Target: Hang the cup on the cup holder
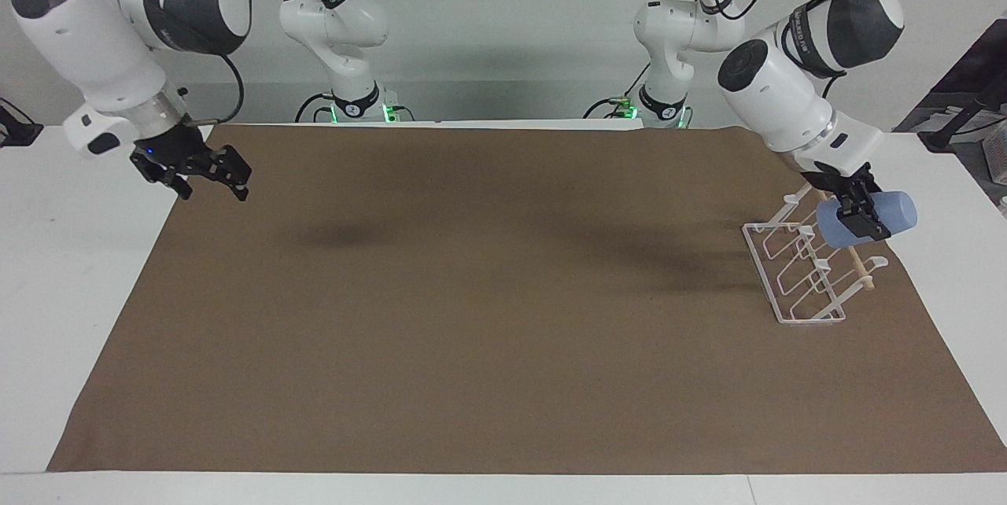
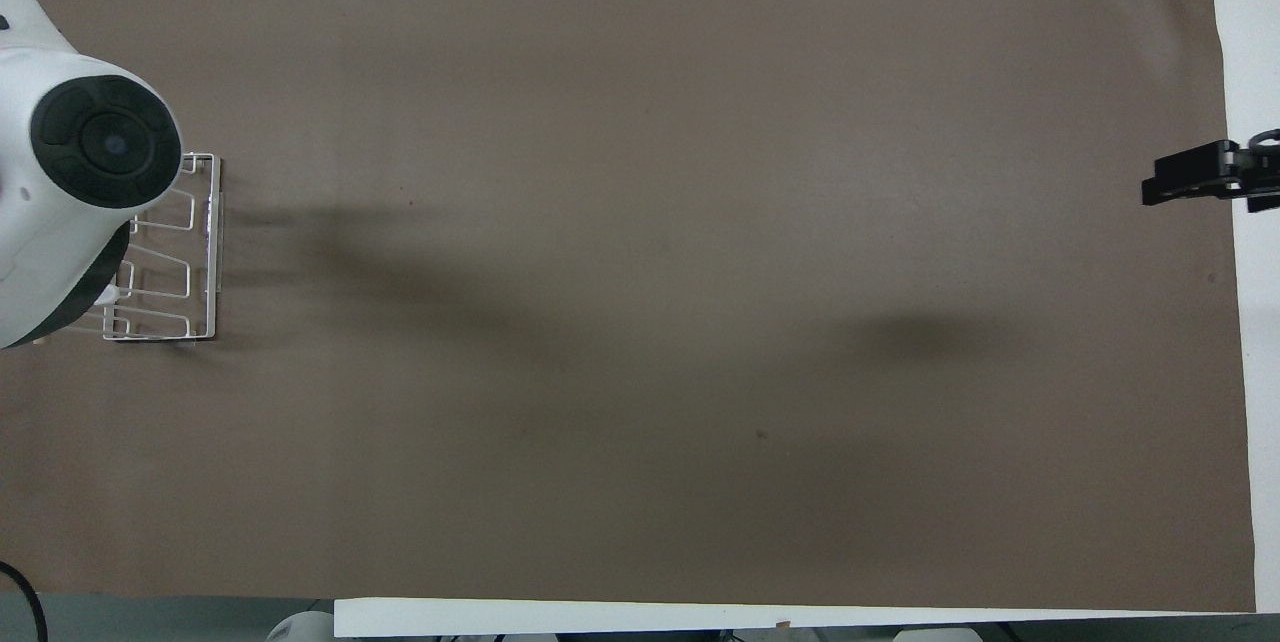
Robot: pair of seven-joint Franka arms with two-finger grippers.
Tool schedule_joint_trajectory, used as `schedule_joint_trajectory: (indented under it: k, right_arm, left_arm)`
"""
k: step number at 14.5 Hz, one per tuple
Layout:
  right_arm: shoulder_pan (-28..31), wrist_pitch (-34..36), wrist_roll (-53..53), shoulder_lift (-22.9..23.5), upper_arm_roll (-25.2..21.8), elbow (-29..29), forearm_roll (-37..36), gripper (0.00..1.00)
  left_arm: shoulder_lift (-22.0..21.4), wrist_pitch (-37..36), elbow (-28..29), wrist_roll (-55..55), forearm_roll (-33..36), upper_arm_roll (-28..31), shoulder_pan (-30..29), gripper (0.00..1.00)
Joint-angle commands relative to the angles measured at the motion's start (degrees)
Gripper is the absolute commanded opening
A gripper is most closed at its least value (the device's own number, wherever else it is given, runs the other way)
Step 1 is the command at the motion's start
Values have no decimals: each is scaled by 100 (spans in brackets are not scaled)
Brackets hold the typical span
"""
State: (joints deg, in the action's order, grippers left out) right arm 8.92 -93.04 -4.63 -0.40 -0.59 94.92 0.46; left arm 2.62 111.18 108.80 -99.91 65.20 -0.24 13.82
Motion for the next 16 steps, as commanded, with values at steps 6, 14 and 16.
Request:
schedule_joint_trajectory:
  k: [6, 14, 16]
  right_arm:
    - [-442, 1358, 15, 84, -300, -966, -327, 99]
    - [-787, 1465, -3, 84, -600, -958, -327, 99]
    - [-796, 1465, -3, 75, -600, -949, -310, 99]
  left_arm:
    - [624, 115, 431, -134, 1574, -64, 7, 40]
    - [635, -35, 738, -1223, 1549, -82, 191, 40]
    - [591, 26, 896, -1259, 1549, -82, 165, 40]
